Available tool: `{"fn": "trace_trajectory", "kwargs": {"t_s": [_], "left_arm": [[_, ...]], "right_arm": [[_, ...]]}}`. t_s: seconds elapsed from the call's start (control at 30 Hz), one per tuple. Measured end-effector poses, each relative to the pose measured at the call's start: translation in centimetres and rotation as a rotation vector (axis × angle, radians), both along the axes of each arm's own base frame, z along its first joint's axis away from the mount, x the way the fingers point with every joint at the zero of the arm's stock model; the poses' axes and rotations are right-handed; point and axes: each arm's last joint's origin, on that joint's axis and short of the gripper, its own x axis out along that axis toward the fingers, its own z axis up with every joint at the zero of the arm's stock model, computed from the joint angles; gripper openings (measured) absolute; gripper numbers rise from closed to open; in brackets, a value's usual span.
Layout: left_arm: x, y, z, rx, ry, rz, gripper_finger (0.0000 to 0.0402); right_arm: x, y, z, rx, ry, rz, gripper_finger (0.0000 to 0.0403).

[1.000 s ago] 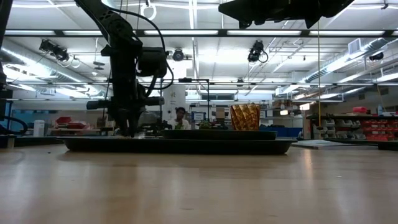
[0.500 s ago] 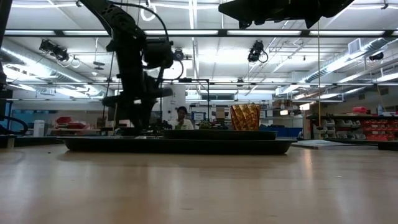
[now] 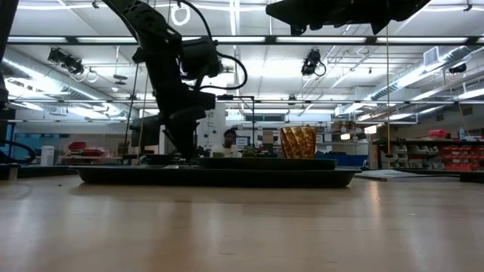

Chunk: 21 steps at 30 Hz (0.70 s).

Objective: Pick and place plate/cup/fork/spoon on tray
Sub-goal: Adjust the orange fork

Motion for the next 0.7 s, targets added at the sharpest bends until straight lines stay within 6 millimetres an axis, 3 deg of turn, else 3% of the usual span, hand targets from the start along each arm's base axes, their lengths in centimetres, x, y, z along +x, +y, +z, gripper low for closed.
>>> {"fn": "trace_trajectory", "kwargs": {"t_s": [0.7], "left_arm": [[1.0, 0.2, -2.1, 0.005, 0.029, -0.064, 0.0047]], "right_arm": [[0.2, 1.2, -0.1, 0.0, 0.006, -0.026, 0.0005]]}}
